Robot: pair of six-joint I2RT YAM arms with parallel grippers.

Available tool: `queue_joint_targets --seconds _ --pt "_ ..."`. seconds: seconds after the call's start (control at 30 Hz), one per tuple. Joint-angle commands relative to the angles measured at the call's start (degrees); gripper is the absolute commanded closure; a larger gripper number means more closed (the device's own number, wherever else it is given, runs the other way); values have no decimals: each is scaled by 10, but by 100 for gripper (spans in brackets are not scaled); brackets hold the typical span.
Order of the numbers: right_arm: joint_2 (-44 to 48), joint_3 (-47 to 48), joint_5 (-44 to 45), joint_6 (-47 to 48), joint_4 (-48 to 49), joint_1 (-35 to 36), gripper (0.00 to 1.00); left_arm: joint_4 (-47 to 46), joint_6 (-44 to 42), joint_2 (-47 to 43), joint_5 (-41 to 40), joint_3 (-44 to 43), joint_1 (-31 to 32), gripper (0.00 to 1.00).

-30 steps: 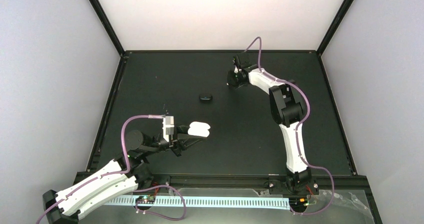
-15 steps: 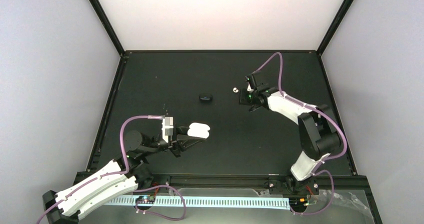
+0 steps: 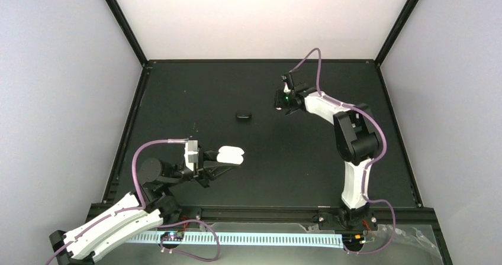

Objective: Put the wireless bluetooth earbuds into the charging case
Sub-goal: Pick up the earbud from the center of the board.

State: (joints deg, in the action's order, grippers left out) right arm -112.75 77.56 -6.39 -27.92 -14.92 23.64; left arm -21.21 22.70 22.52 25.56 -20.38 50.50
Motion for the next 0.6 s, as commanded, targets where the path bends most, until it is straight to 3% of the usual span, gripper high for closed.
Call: queue_joint_targets --seconds 0.0,0.57 --pt "-40 66 -14 52 -28 0 72 9 -8 -6 -12 -9 3 98" --pt "-120 150 3 94 -89 -1 73 -5 -16 16 -9 -7 3 98"
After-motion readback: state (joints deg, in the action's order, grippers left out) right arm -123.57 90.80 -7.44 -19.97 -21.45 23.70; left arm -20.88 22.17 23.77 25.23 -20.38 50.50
